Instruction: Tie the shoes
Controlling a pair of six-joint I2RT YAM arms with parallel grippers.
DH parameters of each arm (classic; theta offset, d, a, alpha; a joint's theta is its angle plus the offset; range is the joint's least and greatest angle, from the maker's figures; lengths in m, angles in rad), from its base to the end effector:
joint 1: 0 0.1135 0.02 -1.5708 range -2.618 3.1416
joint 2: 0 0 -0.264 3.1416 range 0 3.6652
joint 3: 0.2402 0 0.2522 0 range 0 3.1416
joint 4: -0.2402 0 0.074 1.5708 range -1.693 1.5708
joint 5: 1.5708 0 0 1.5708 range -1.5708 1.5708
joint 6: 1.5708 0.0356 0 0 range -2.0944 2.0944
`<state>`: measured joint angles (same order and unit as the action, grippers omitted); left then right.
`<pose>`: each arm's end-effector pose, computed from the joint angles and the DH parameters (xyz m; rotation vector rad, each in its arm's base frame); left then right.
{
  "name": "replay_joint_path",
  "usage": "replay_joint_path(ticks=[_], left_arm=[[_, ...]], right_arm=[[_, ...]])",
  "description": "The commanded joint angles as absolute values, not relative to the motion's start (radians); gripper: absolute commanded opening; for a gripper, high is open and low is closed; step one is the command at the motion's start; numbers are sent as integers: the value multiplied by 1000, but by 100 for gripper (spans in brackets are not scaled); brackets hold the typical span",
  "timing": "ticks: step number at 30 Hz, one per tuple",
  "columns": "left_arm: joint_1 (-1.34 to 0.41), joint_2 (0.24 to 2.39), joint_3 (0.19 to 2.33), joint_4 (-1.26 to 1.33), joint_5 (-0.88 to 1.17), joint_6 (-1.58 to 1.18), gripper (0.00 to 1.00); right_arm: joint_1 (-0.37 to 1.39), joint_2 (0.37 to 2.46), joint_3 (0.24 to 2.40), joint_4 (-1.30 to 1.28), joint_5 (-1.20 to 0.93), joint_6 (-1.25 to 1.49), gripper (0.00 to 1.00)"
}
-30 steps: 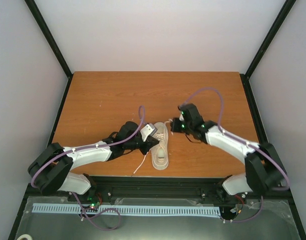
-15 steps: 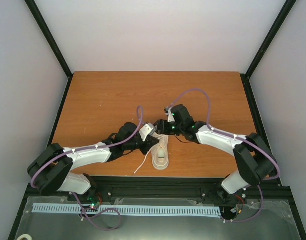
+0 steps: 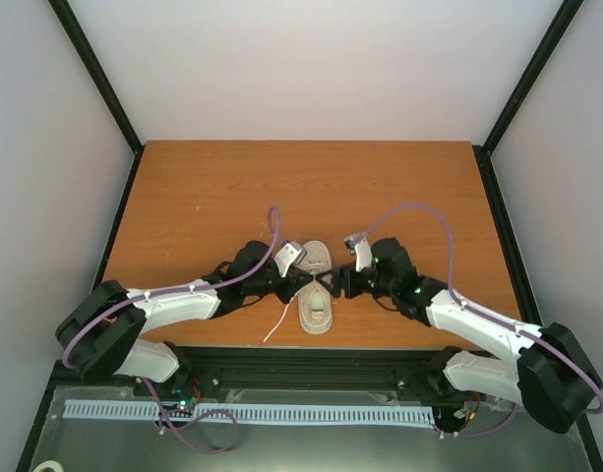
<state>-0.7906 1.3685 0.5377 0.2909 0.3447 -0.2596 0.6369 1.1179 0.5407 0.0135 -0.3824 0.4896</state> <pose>0.1804 -0.1994 0.1764 0.7957 2.0897 -0.9672 0.1794 0.1492 0.2103 -0.4083 2.2455 1.0390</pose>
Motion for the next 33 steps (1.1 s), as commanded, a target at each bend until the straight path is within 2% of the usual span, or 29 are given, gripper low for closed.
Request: replay_joint_path(ticks=[1,7,24,29,33], left_arm=[[-798,1381,584,295,366,-302,1],[-797,1380,592,275,392,-304,1],[-797,1363,609,234,402,-301,1],[-798,1369,615,225,405,-301,1],[-797,1365,617,221,408,-301,1]], right_arm=[[731,1067,462,139,-336,370,79],[808,1061,412,208,-172,260,73],[868,1234,490,258,-80,66,63],[868,1267,501,294,-86,15,50],[869,1296,511,318,-112,-14,43]])
